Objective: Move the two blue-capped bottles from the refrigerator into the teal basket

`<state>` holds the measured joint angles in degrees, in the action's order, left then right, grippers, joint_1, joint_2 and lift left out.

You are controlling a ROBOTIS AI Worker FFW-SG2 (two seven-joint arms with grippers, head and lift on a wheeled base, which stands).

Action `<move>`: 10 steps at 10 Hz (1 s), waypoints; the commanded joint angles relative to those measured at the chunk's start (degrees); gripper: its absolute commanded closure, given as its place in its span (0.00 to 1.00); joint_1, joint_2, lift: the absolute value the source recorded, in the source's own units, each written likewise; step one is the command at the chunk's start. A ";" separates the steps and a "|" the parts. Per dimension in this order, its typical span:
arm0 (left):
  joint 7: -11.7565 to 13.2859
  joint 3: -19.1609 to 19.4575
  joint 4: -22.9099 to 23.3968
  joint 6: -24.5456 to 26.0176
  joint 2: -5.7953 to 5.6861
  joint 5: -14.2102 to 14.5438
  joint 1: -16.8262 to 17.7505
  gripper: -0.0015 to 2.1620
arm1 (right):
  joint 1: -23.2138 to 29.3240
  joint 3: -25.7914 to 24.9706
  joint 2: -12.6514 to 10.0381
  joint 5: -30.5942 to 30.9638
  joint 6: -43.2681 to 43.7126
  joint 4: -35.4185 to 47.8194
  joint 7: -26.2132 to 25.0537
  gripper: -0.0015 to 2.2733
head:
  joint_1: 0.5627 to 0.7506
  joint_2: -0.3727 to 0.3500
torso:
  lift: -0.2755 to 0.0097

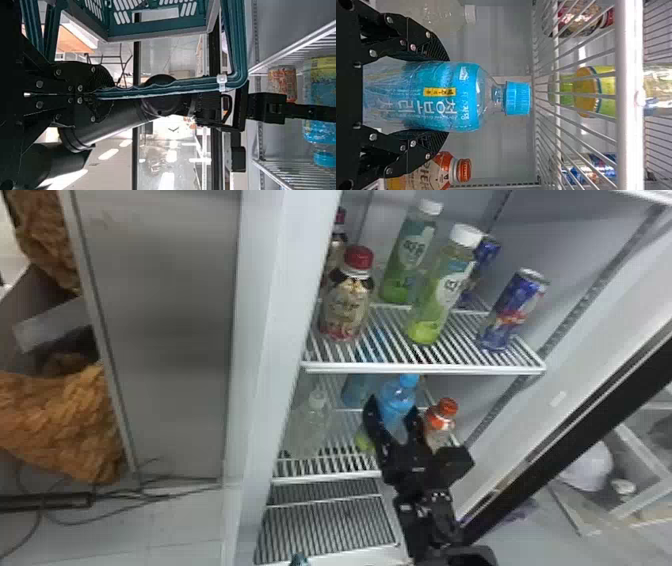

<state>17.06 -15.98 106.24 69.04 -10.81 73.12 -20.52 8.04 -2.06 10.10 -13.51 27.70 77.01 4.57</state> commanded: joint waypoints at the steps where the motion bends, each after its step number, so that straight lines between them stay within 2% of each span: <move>1: -0.01 0.16 0.00 0.00 0.00 0.09 -0.14 0.53 | 3.35 -0.31 0.01 -0.38 -1.26 4.62 0.00 0.25 | 0.70 0.03 | 0.47; 10: -0.01 0.33 0.00 -0.14 0.08 0.18 -0.43 0.53 | 24.02 -3.30 -0.17 -1.34 -9.56 29.23 2.02 0.25 | 0.70 0.03 | 0.47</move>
<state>17.12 -15.66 106.24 68.90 -10.72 73.29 -20.93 31.10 -5.16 10.00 -14.83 18.76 105.12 6.54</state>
